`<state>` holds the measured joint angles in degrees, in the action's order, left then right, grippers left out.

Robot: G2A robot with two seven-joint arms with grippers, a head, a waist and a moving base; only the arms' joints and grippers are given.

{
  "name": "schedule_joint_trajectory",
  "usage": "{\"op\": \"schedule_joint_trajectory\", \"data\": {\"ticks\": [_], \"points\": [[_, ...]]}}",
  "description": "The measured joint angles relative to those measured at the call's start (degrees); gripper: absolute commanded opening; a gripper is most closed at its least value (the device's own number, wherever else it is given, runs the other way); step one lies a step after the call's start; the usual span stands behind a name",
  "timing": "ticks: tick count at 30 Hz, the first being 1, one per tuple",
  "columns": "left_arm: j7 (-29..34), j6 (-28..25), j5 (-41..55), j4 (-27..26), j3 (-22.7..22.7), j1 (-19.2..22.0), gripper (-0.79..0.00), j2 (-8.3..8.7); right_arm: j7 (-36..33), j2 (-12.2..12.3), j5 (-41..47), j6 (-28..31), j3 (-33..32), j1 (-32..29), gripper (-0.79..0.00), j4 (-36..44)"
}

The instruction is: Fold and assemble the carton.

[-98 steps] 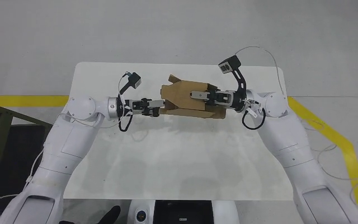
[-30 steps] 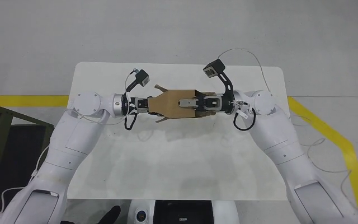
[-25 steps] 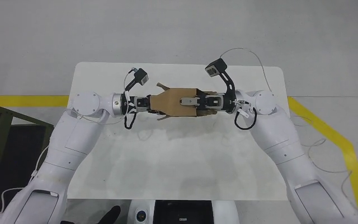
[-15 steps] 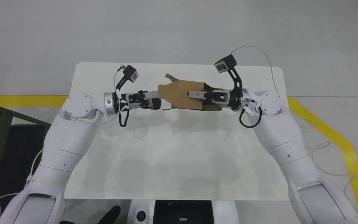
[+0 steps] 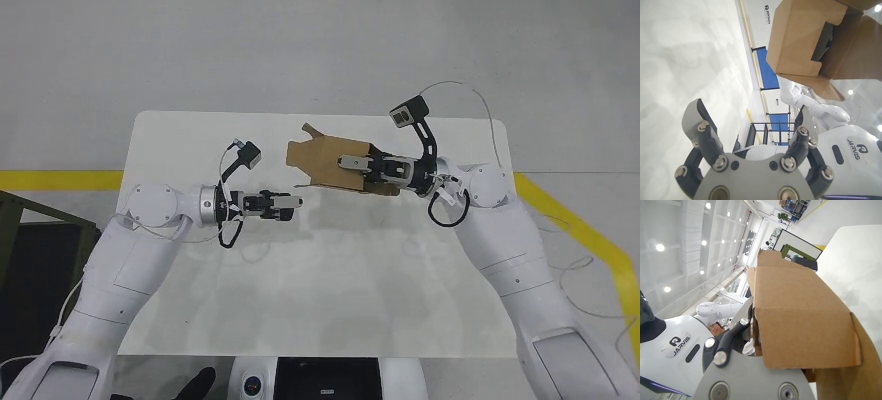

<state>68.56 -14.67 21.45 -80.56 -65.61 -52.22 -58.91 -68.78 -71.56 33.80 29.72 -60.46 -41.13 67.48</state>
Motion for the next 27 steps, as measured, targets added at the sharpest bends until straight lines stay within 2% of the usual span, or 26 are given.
{"op": "schedule_joint_trajectory", "data": {"ticks": [10, 18, 27], "points": [[-1.0, 0.7, 0.3, 1.6, 0.9, 3.6, 0.0, -0.5, -1.5, -0.3, -0.5, -0.4, 1.3, 0.3, -0.785, 0.7], [0.2, 0.8, 1.0, 1.2, 2.9, 4.2, 0.0, -0.94, -1.7, -0.5, -0.3, -0.3, 1.7, 0.3, -0.785, 0.6], [0.4, 0.7, 1.2, 1.5, 3.0, 4.6, 0.0, -1.01, -1.7, -0.4, -0.5, -0.3, 1.2, 0.1, -0.785, 0.6]]}}
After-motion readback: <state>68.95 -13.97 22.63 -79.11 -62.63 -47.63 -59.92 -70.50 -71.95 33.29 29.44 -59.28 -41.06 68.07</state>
